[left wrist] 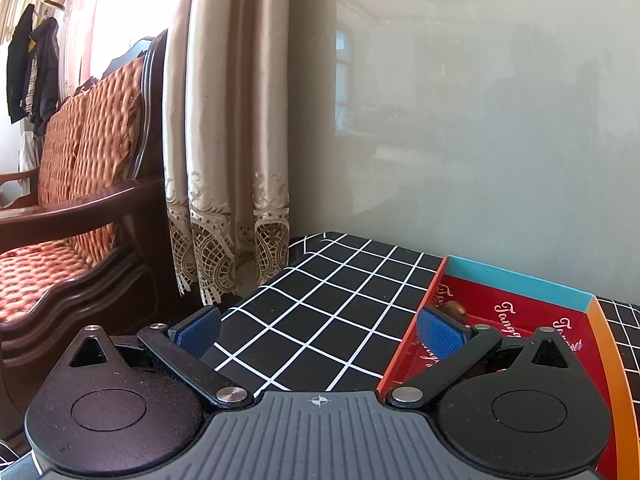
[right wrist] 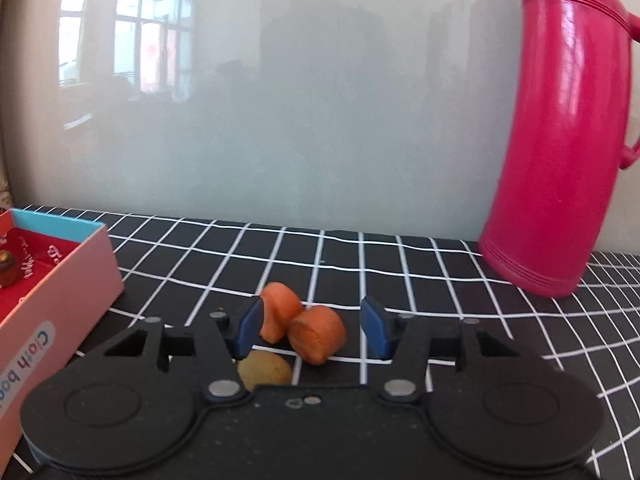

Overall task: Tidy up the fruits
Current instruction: 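Close the right tool on one orange carrot chunk and lift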

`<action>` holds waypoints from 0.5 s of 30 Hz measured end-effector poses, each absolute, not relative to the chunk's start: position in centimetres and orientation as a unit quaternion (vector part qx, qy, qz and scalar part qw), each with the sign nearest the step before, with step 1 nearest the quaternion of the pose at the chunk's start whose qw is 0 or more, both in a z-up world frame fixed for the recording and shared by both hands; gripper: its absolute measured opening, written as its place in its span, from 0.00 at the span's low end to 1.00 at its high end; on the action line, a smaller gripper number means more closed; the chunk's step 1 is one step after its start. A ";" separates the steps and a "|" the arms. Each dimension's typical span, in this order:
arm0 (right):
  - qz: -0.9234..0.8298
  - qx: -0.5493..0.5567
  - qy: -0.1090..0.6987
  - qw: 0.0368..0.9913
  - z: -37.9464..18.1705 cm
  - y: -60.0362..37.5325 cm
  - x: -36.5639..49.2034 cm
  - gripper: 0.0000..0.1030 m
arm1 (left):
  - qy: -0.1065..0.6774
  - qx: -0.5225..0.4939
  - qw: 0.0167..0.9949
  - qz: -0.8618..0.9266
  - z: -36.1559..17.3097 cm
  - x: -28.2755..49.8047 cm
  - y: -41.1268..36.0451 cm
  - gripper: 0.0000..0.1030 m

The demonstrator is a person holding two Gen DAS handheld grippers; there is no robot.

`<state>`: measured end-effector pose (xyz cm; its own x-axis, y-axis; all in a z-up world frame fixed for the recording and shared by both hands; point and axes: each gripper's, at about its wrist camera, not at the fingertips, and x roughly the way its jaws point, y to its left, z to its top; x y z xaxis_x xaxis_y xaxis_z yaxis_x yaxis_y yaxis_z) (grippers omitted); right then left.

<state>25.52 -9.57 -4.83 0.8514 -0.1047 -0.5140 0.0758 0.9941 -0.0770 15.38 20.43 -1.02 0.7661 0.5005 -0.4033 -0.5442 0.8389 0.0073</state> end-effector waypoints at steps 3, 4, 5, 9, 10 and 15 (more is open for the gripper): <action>-0.051 -0.022 0.277 0.959 -5.0 -9.6 25.7 0.49 | 0.201 -0.052 0.938 0.278 -1.0 15.4 20.4 1.00; -0.052 -0.019 0.282 0.958 -5.1 -9.8 25.7 0.49 | 0.201 -0.054 0.938 0.278 -1.0 15.4 20.4 1.00; -0.049 -0.011 0.283 0.958 -5.1 -9.9 25.7 0.49 | 0.200 -0.055 0.938 0.278 -1.0 15.4 20.3 1.00; -0.031 0.014 0.288 0.957 -5.2 -10.5 25.9 0.46 | 0.199 -0.053 0.939 0.274 -0.9 15.4 20.1 1.00; -0.026 0.019 0.290 0.957 -4.9 -10.9 25.6 0.43 | 0.200 -0.050 0.939 0.274 -0.9 15.3 20.0 1.00; -0.006 0.027 0.291 0.956 -4.5 -11.4 24.2 0.39 | 0.200 -0.057 0.938 0.277 -0.9 15.3 20.3 1.00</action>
